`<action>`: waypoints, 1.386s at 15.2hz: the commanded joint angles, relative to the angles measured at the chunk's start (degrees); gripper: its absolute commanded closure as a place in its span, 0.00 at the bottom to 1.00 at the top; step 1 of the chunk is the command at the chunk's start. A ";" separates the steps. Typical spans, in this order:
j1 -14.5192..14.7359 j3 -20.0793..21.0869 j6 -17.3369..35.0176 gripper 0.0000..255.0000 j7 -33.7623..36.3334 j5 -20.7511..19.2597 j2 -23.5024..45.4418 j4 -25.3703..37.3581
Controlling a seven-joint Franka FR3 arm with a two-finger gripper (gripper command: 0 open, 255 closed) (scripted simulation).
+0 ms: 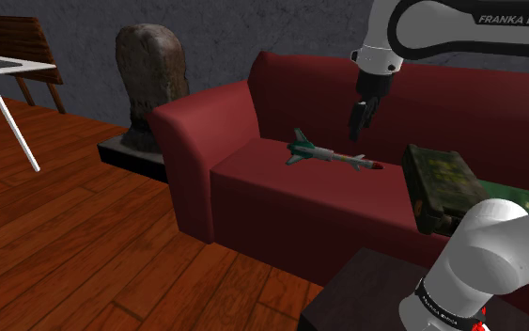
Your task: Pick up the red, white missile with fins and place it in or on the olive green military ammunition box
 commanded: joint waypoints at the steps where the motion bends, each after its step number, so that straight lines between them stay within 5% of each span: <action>1: 0.00 0.00 0.00 0.00 0.00 0.00 0.00 0.00; 12: -2.10 -12.30 11.81 0.00 -14.31 -1.99 15.81 2.55; 21: -3.07 -20.53 18.33 0.00 -27.30 2.33 34.01 11.68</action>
